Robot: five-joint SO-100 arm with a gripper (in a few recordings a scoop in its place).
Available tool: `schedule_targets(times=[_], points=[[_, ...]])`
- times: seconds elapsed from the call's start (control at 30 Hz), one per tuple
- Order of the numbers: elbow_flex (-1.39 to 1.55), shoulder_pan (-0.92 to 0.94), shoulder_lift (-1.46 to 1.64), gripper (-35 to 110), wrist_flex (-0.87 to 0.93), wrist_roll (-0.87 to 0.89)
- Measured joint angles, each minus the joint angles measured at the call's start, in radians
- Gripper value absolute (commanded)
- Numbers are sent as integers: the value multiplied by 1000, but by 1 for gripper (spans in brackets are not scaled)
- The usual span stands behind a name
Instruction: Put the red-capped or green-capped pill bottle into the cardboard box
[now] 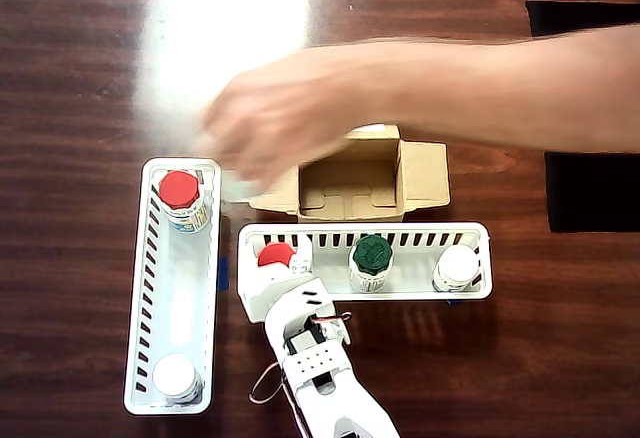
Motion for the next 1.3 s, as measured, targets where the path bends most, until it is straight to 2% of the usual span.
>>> schedule_targets(times=[0.13, 0.23, 0.47, 0.57, 0.8, 1.1, 1.3], points=[[12, -11, 21, 60, 0, -12], [12, -11, 25, 53, 0, -5], [9, 2, 26, 12, 2, -14], [8, 8, 26, 0, 3, -14], [-44, 3, 109, 1, 152, -49], [-285, -34, 202, 1, 520, -120], [-442, -2, 202, 1, 680, -110]])
